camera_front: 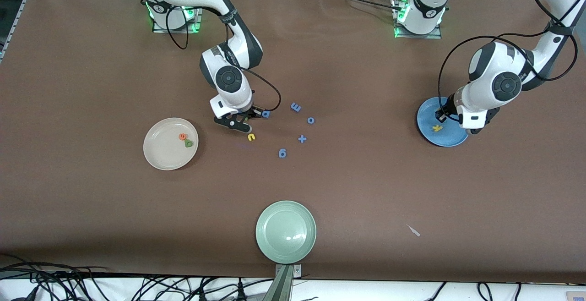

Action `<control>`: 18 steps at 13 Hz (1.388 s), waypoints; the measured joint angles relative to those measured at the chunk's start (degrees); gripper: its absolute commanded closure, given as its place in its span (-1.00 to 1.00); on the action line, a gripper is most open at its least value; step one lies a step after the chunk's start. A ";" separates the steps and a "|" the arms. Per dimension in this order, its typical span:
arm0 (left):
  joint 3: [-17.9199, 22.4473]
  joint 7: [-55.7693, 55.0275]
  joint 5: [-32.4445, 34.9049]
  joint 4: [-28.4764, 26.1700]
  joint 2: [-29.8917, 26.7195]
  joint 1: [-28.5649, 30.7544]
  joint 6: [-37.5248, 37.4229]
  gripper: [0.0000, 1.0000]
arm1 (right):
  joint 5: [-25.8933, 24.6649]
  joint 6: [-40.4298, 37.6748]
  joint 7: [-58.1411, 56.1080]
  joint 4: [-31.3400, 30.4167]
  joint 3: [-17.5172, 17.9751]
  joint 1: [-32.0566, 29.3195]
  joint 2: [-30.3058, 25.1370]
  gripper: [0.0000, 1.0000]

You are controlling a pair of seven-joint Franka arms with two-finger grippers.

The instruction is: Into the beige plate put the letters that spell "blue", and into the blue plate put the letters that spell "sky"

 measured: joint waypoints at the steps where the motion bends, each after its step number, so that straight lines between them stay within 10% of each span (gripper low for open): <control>1: -0.08 -0.02 0.00 0.08 0.01 0.01 0.00 -0.55 | 0.00 -0.31 -1.02 0.11 -0.55 0.02 -0.27 0.96; 9: -0.97 5.03 0.00 15.25 -1.13 0.82 -7.89 -0.99 | -0.05 -22.10 -33.82 10.30 -21.72 -1.65 -3.53 0.85; 10: -0.93 6.33 0.00 17.07 -1.13 1.48 -7.97 -0.99 | -0.05 -22.01 -36.39 10.08 -22.58 -2.67 -3.05 0.82; 14: -0.83 7.89 -0.01 24.48 -1.10 2.31 -10.04 -1.00 | 0.02 -16.46 -40.48 5.81 -22.81 -4.95 -1.32 -0.29; 18: 5.80 11.14 -4.25 35.62 -1.43 -7.52 -20.94 -1.00 | 2.46 -16.07 -39.87 5.81 -22.16 -4.43 -1.86 -0.33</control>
